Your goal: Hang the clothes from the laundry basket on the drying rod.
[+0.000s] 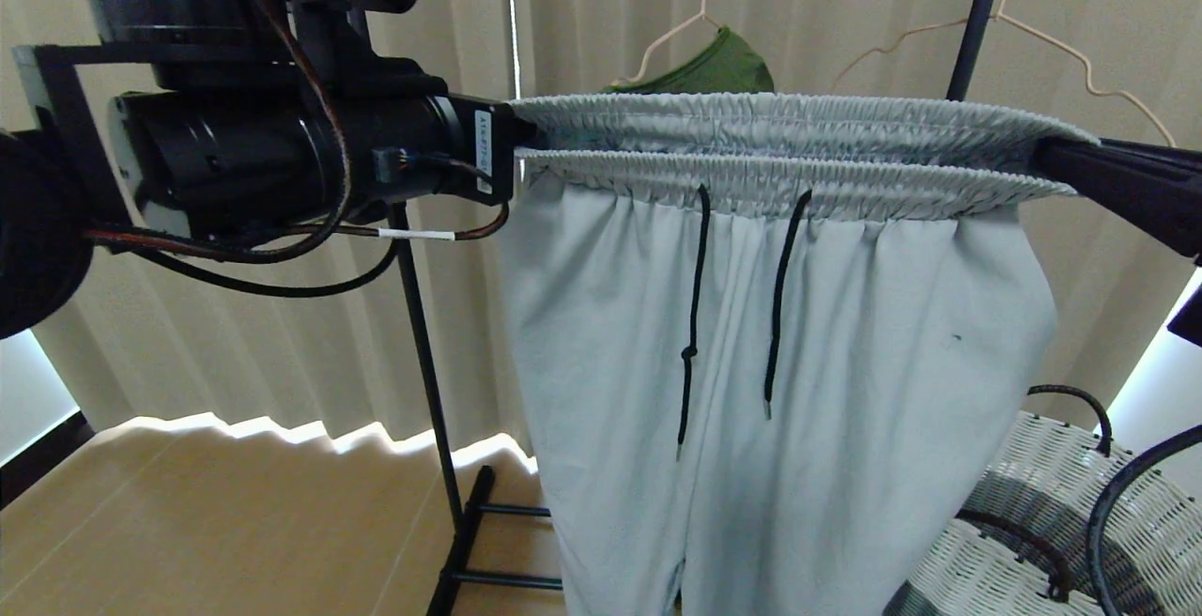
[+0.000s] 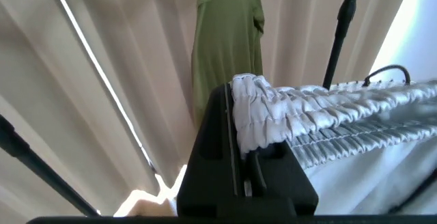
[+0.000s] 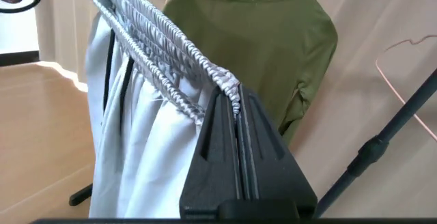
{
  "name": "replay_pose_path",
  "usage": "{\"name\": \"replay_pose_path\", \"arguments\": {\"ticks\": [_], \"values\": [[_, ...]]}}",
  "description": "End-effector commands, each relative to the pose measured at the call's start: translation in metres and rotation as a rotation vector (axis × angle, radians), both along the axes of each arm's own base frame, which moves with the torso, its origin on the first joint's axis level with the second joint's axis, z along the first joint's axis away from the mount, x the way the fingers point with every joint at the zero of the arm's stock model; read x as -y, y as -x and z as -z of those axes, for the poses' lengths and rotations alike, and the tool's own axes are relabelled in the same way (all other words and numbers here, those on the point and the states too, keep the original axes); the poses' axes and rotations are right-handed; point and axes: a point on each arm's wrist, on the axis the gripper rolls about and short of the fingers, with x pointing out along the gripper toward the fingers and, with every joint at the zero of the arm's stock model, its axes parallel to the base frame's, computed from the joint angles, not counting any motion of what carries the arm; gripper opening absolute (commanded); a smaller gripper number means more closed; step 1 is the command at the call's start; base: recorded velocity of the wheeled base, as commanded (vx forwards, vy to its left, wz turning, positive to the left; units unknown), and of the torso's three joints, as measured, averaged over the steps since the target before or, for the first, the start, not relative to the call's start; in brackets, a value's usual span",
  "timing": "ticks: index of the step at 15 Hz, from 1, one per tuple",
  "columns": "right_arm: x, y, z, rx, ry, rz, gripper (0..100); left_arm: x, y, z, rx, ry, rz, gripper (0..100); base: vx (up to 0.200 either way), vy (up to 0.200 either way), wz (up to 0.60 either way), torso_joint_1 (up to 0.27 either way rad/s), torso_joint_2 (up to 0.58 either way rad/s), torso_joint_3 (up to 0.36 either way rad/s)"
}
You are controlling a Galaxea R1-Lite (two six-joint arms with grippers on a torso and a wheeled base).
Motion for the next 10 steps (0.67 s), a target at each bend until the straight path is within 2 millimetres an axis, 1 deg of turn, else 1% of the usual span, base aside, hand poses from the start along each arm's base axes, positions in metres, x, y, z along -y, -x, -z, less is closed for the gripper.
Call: {"name": "replay_pose_path", "arguments": {"ticks": [1, 2, 3, 4, 5, 6, 7, 9, 10], "values": [[-0.001, -0.023, 0.010, -0.050, 0.021, 0.051, 0, -0.013, 0.021, -0.010, 0.026, 0.017, 0.004, 0, 0.000, 0.000, 0.00, 0.000, 0.00, 0.000], [-0.003, -0.037, 0.010, -0.041, 0.015, 0.072, 0, -0.020, 0.033, -0.013, 0.037, 0.024, 0.008, 0, 0.000, 0.000, 0.00, 0.000, 0.00, 0.000], [-0.003, -0.045, 0.010, -0.034, 0.009, 0.086, 0, -0.024, 0.039, -0.015, 0.042, 0.026, 0.010, 0, 0.000, 0.000, 0.00, 0.000, 0.00, 0.000], [-0.005, -0.063, 0.008, -0.011, 0.001, 0.108, 0, -0.030, 0.054, -0.018, 0.051, 0.027, 0.023, 0, 0.000, 0.000, 0.00, 0.000, 0.00, 0.000], [-0.007, -0.071, 0.008, -0.003, -0.005, 0.112, 0, -0.034, 0.064, -0.019, 0.051, 0.027, 0.035, 0, 0.000, 0.000, 0.00, 0.000, 0.00, 0.000], [-0.012, -0.084, 0.008, 0.004, -0.011, 0.110, 0, -0.040, 0.080, -0.019, 0.043, 0.023, 0.059, 0, 0.000, 0.000, 0.00, 0.000, 0.00, 0.000], [-0.014, -0.089, 0.009, 0.007, -0.012, 0.110, 0, -0.041, 0.086, -0.019, 0.041, 0.022, 0.070, 0, 0.000, 0.000, 0.00, 0.000, 0.00, 0.000], [-0.023, -0.112, 0.014, 0.050, -0.032, 0.110, 0, -0.048, 0.118, -0.012, 0.030, 0.009, 0.144, 0, 0.000, 0.000, 0.00, 0.000, 0.00, 0.000], [-0.025, -0.118, 0.016, 0.067, -0.039, 0.108, 0, -0.049, 0.126, -0.008, 0.020, -0.001, 0.167, 0, 0.000, 0.000, 0.00, 0.000, 0.00, 0.000]]}}
